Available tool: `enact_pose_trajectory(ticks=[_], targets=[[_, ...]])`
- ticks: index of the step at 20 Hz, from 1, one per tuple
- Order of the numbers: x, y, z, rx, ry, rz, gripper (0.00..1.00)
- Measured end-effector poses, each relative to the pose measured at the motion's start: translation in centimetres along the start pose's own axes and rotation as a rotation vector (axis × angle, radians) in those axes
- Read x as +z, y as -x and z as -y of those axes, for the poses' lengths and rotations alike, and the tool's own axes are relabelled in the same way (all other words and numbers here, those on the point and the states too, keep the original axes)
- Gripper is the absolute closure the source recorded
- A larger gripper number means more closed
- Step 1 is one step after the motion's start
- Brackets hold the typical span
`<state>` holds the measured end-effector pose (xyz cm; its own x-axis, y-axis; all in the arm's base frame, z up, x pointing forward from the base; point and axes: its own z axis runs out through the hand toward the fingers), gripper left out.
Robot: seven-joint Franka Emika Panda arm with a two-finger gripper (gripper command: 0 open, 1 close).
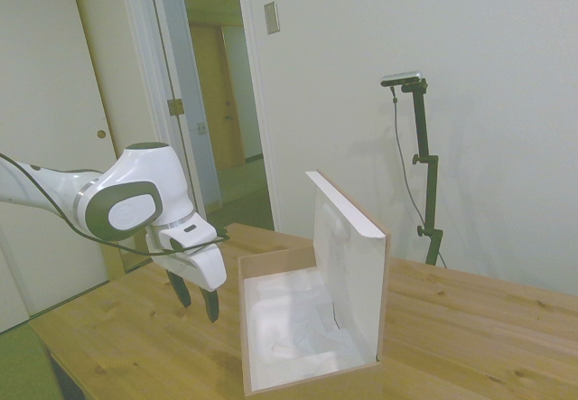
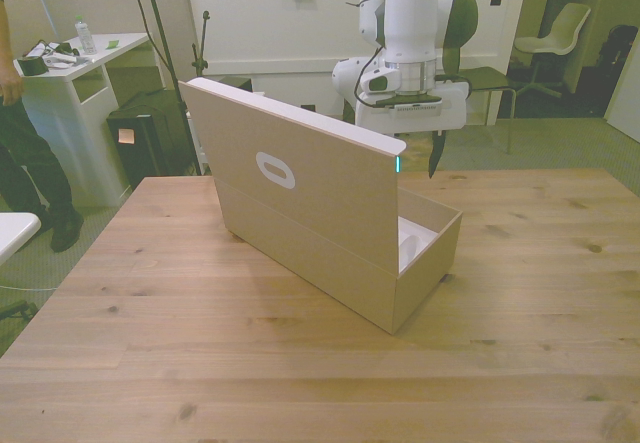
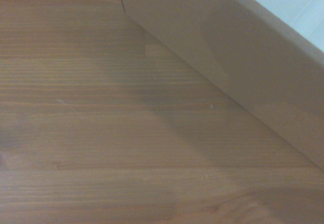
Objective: Close the box
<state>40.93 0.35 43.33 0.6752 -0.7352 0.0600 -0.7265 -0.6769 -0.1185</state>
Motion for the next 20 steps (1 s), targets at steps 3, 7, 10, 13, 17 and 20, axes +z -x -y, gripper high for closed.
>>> enact_pose_trajectory(ticks=[3,7,10,13,17,20], targets=[[-0.6,0.1,0.0,0.001,-0.008,-0.007,0.0],[-5.2,2.5,-0.2,-0.017,-0.045,-0.043,0.0],[-9.6,4.7,-1.0,-0.015,-0.085,-0.093,0.0],[-14.3,5.5,-2.1,0.003,-0.137,-0.139,0.0],[-19.6,3.3,-4.8,0.071,-0.197,-0.177,0.0],[-22.1,-1.4,-13.5,0.127,-0.23,-0.178,0.0]])
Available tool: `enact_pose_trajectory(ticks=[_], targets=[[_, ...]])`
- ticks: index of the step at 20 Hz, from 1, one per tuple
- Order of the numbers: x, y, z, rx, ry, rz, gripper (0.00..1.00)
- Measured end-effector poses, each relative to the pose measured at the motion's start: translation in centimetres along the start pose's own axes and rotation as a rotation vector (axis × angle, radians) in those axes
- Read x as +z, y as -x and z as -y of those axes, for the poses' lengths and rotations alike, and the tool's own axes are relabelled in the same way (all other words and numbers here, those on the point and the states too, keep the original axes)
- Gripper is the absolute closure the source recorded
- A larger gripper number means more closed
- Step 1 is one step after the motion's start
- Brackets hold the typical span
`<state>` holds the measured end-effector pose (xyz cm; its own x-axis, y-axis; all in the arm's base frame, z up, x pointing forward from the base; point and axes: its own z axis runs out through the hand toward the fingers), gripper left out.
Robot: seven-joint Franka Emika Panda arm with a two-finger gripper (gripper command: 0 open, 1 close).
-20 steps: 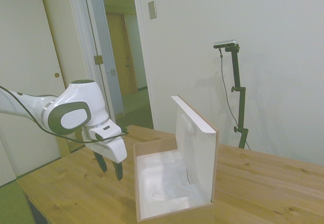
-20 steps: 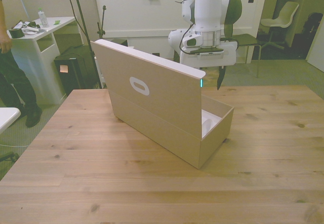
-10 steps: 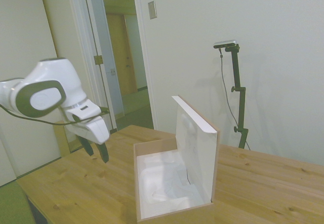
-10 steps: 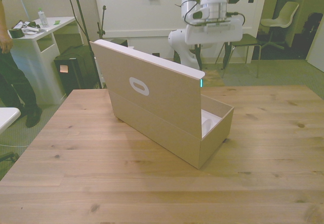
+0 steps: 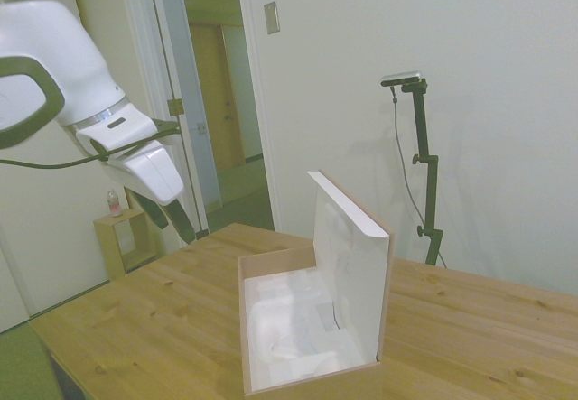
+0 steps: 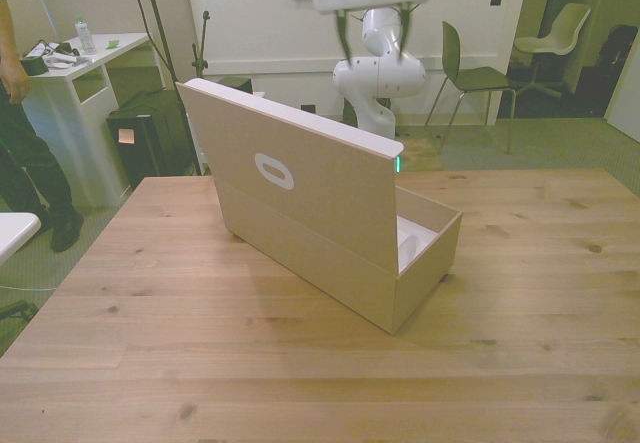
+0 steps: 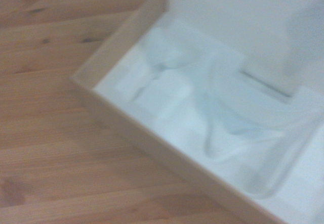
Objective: Close the box
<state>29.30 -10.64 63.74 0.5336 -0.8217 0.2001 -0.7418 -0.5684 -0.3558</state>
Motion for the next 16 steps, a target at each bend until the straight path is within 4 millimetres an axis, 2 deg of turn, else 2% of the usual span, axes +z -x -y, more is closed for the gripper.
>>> enact_pose_trajectory(ticks=[1,2,3,7,11,13,16], targets=[[-1.4,-1.6,-2.2,0.017,-0.024,-0.003,0.0],[-2.9,-2.7,-3.4,0.029,-0.044,-0.015,0.0],[-4.4,-3.2,-3.7,0.034,-0.057,-0.031,0.0],[-8.9,-3.8,-1.6,0.03,-0.087,-0.071,0.0],[-12.9,-6.7,-0.8,0.088,-0.109,-0.118,0.0],[-14.1,-9.0,-0.8,0.129,-0.117,-0.137,0.0],[-14.2,-12.4,-0.4,0.182,-0.108,-0.151,0.0]])
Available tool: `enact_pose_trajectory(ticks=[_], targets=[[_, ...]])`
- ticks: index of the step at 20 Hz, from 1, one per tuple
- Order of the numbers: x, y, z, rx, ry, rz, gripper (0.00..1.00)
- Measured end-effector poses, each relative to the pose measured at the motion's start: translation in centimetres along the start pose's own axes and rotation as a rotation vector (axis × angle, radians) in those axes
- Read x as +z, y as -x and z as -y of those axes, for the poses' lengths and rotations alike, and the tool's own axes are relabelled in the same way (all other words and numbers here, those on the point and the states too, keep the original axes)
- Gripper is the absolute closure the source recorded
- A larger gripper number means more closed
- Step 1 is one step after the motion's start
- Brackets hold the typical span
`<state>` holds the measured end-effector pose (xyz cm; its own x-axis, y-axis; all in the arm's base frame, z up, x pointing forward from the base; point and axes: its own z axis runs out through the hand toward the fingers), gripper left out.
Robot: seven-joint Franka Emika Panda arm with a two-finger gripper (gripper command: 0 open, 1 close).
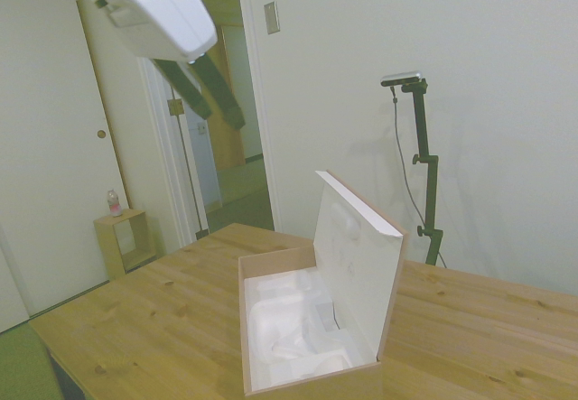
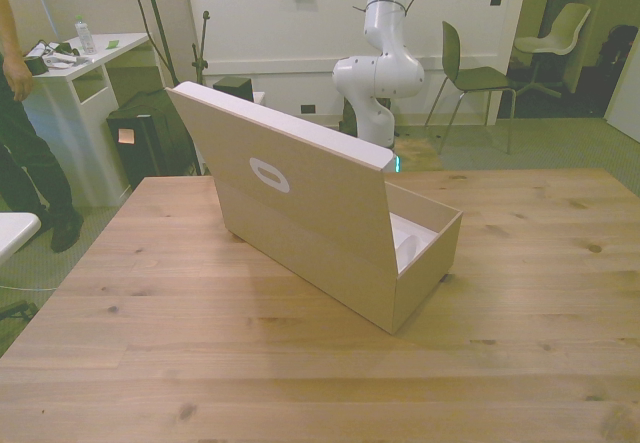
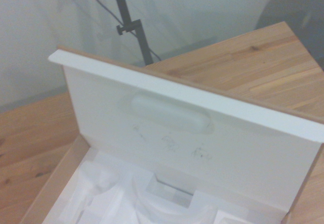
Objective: Close the box
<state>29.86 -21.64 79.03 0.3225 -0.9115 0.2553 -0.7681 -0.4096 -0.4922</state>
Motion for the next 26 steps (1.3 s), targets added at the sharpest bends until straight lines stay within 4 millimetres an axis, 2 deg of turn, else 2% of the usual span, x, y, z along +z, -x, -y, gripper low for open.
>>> enact_pose_trajectory(ticks=[3,6,12,16,18,23,26], targets=[[1.9,-2.7,1.6,0.046,0.021,-0.023,0.0],[3.4,-5.4,2.3,0.097,0.041,-0.049,0.0],[5.6,-10.7,2.2,0.18,0.071,-0.071,0.0],[7.6,-13.0,3.0,0.193,0.08,-0.095,0.0],[9.2,-14.0,4.0,0.192,0.08,-0.106,0.0],[15.4,-16.4,6.8,0.2,0.115,-0.117,0.0],[18.1,-17.7,8.2,0.213,0.137,-0.136,0.0]])
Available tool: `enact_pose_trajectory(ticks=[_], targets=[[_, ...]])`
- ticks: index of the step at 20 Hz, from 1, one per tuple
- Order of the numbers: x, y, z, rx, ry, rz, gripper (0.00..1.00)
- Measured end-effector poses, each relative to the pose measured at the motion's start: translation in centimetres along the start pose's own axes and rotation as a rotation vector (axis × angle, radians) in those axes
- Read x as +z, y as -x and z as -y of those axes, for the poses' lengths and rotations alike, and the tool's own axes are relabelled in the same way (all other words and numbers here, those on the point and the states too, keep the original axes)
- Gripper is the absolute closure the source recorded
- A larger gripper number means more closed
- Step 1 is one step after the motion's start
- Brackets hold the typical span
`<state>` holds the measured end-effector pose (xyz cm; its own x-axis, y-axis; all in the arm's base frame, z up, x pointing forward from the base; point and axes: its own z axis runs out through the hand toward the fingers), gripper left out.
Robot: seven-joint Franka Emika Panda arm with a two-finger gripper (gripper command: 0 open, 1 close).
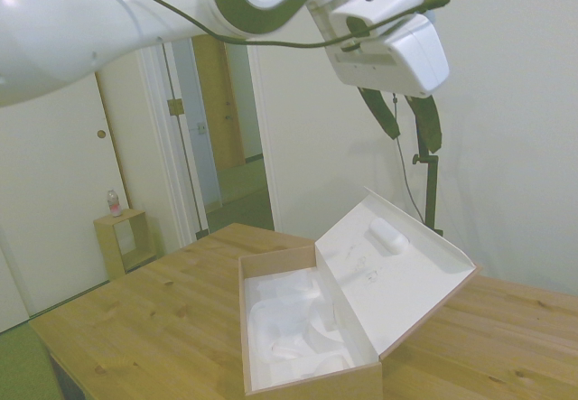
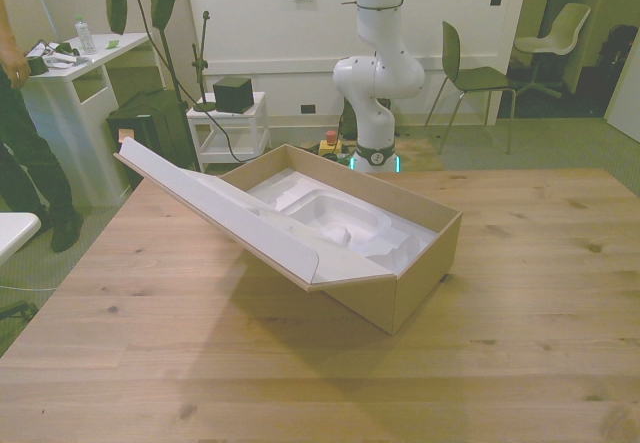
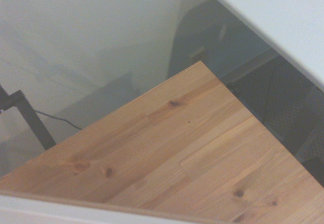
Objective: Close the box
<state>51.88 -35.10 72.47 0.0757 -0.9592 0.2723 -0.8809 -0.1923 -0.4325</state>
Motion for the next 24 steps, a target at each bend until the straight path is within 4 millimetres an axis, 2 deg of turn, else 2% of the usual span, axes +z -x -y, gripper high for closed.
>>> enact_pose_trajectory(ticks=[3,7,9,12,17,22,24], targets=[[1.3,-1.2,0.7,0.018,0.013,-0.026,0.0],[5.4,-5.4,-1.8,0.055,0.053,-0.028,0.0],[7.7,-6.4,-2.2,0.054,0.067,-0.02,0.0],[9.9,-6.5,-1.3,0.039,0.07,-0.01,0.0],[10.4,-6.8,-0.9,0.028,0.083,0.015,0.0],[14.1,-6.4,-0.6,0.017,0.111,0.045,0.0],[14.9,-6.2,-0.6,0.015,0.123,0.058,0.0]])
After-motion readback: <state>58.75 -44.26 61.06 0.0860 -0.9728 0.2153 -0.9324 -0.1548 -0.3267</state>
